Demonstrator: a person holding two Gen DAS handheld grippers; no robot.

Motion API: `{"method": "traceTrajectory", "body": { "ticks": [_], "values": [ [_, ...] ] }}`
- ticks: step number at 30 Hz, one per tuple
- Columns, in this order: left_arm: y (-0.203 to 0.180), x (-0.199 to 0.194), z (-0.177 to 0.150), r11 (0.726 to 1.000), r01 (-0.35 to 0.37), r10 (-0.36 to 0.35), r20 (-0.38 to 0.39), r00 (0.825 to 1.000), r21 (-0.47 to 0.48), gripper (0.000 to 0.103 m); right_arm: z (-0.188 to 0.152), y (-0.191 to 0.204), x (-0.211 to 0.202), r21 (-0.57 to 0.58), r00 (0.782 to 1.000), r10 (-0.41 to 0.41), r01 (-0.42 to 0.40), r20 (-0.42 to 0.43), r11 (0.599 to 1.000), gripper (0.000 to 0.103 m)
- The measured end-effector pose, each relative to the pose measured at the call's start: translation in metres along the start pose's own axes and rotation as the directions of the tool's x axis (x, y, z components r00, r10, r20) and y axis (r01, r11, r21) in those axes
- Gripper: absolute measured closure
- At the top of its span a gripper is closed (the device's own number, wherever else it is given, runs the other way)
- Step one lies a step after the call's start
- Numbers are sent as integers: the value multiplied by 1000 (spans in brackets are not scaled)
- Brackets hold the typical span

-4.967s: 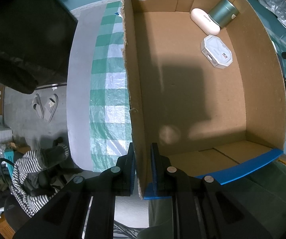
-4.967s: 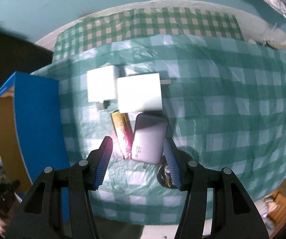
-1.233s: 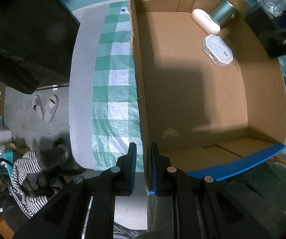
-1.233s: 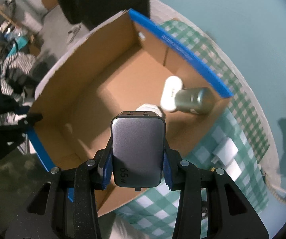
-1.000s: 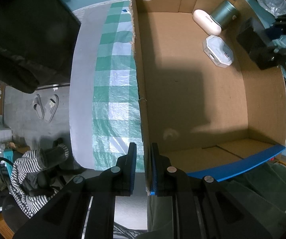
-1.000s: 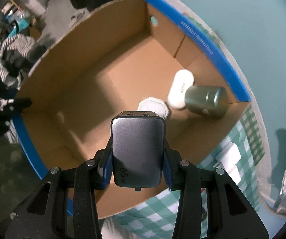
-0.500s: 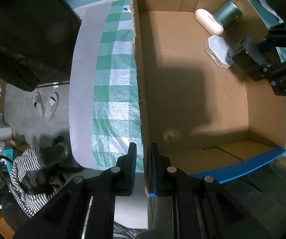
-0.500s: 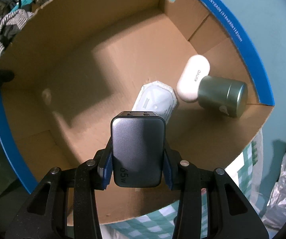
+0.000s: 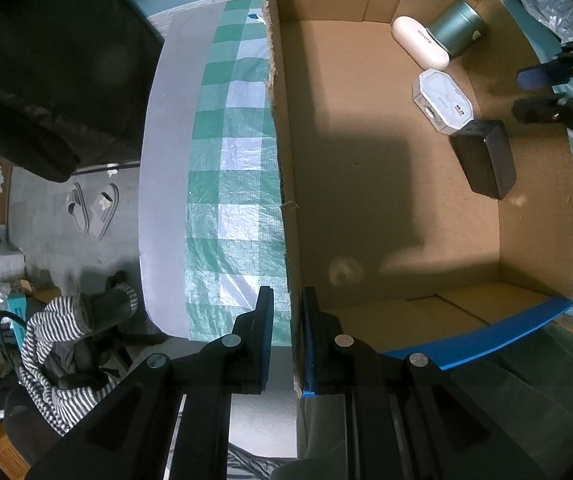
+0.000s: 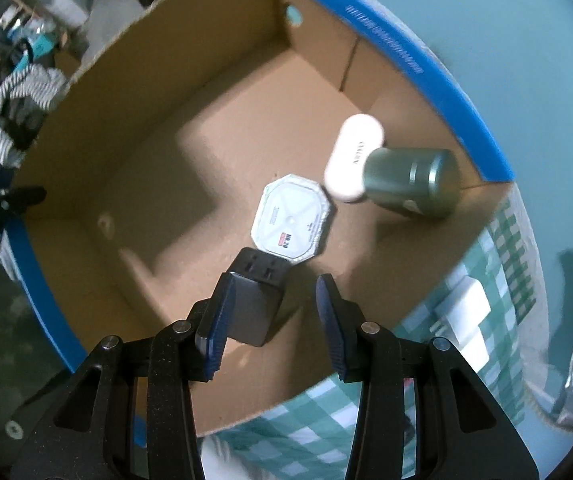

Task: Organize rigid objects
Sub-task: 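Move the right gripper back to the table and grasp the pink-gold SANY stick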

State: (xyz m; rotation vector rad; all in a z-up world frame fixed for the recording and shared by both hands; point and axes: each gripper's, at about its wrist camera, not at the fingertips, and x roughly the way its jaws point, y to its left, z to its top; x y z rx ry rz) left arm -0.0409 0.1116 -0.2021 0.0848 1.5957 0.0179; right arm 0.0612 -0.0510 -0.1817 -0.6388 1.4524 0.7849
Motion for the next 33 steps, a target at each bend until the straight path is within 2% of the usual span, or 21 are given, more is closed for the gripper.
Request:
{"method": "traceTrajectory", "body": {
  "ticks": [4, 17, 24, 33],
  "values": [
    [-1, 0, -1, 1000, -4, 4, 2, 1000, 3, 89, -9, -12, -18, 77, 998, 26, -30, 53, 997, 53],
    [0, -3, -2, 1000, 6, -6, 9, 1000, 10, 89, -51, -53, -53, 285, 991, 37, -72, 128, 956, 53],
    [2, -4, -3, 1000, 13, -13, 9, 1000, 9, 89, -83, -89, -48, 434, 987, 66, -126, 150, 892, 53],
    [0, -2, -4, 1000, 12, -12, 8, 1000, 21, 89, -117, -136, -11, 609, 994, 53, -104, 101, 787, 53]
  ]
}}
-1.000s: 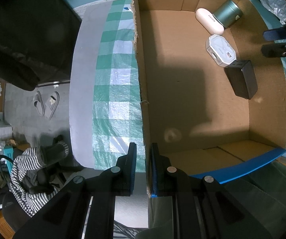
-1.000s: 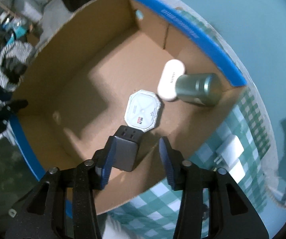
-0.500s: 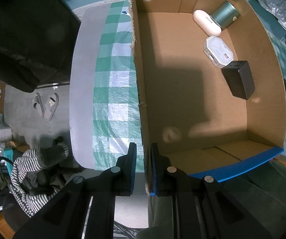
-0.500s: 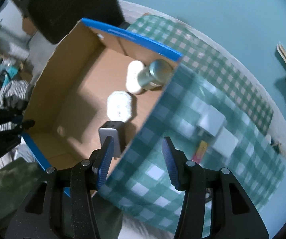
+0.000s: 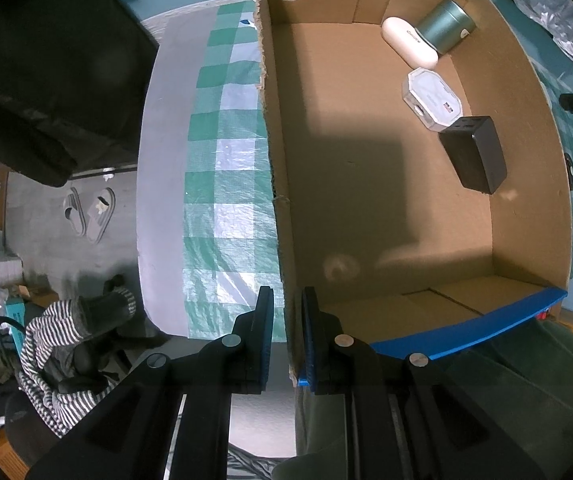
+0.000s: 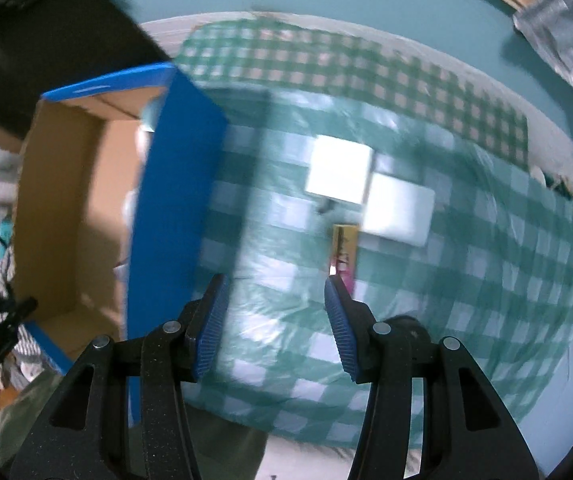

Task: Organize rigid objects
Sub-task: 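Move the right gripper back to the table and grasp the pink-gold SANY stick, then carry the SANY stick into the box and release it beside the tin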

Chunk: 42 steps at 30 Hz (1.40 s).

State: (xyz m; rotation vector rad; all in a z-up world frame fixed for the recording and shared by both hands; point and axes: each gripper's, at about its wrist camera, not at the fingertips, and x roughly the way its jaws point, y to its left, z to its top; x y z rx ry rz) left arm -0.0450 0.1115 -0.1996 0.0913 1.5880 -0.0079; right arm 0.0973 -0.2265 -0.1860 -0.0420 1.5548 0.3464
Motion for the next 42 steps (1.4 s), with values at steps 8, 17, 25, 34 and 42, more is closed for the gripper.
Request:
{"method": "traceTrajectory", "body": {
  "ticks": [8, 17, 25, 34, 42],
  "values": [
    [0, -1, 0, 1000, -3, 3, 2, 1000, 4, 89, 2, -31, 42, 60, 997, -19, 23, -68, 998, 53],
    [0, 0, 1, 1000, -9, 9, -1, 1000, 7, 89, 7, -38, 61, 71, 997, -23, 28, -72, 997, 53],
    [0, 0, 2, 1000, -6, 6, -2, 1000, 5, 89, 12, -37, 80, 70, 993, -56, 63, -100, 996, 54],
    [1, 0, 3, 1000, -1, 1, -5, 1000, 0, 89, 13, -33, 84, 62, 989, -106, 113, -106, 992, 77],
    [1, 0, 3, 1000, 0, 0, -4, 1000, -2, 89, 12, -30, 84, 64, 988, -114, 122, -108, 991, 80]
  ]
}}
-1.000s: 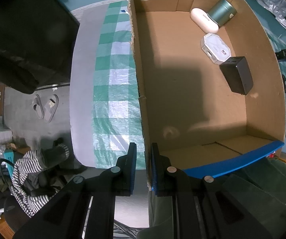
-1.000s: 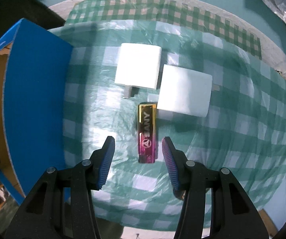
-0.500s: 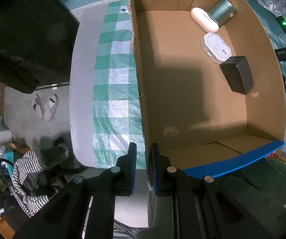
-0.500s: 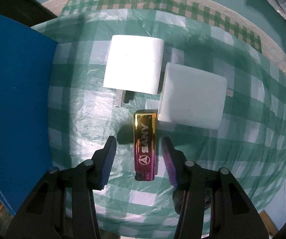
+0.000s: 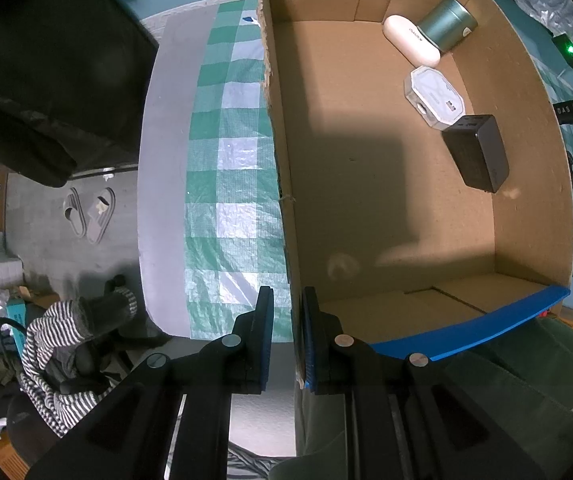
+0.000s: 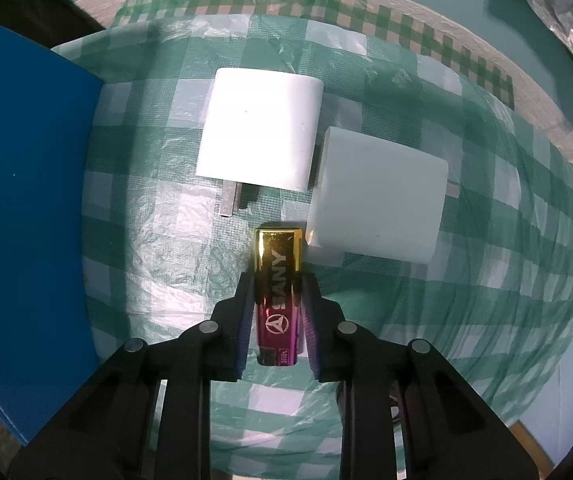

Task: Organize rigid objects
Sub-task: 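Carry the SANY stick into the box and release it beside the tin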

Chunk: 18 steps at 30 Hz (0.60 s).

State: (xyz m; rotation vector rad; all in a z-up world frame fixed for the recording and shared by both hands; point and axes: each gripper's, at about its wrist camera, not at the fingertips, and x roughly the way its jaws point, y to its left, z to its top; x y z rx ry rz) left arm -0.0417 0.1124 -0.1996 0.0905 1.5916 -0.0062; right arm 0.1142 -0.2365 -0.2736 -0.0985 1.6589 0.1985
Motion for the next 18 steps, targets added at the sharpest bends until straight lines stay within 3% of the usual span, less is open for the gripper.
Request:
{"method": "traceTrajectory", "body": {
  "ticks": [18],
  "values": [
    [-2, -1, 2, 1000, 1, -1, -3, 1000, 9, 89, -13, 2, -43, -38, 996, 80, -78, 47, 996, 80]
  ]
}}
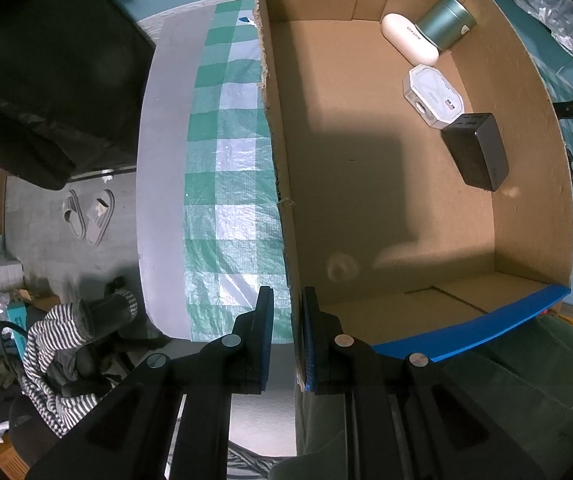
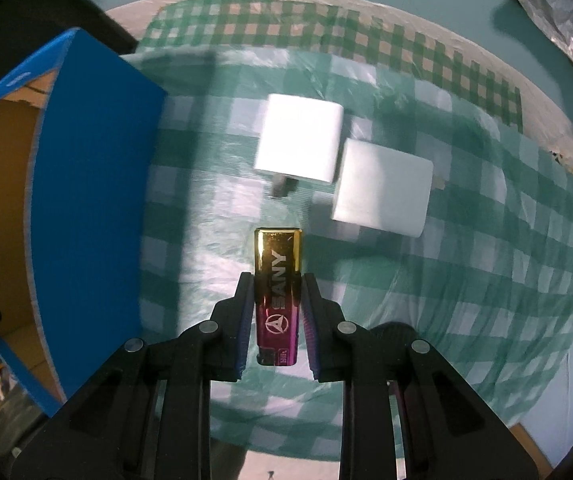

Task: Organize rigid objects
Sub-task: 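Carry the SANY stick into the box and release it beside the tin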

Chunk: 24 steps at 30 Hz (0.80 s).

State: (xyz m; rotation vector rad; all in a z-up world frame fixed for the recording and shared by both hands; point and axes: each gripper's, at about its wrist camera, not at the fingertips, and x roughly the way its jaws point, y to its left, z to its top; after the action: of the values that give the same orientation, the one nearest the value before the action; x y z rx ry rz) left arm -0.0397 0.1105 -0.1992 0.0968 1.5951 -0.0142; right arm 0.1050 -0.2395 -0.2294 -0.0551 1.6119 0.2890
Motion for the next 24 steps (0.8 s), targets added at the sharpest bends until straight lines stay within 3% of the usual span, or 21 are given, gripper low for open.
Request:
{"method": "traceTrajectory", "body": {
  "ticks": [24],
  "values": [
    [-2, 1, 0, 1000, 8, -8, 0, 1000, 4, 89, 5, 86, -83, -209, 991, 105, -86, 81, 974, 80]
  ]
}}
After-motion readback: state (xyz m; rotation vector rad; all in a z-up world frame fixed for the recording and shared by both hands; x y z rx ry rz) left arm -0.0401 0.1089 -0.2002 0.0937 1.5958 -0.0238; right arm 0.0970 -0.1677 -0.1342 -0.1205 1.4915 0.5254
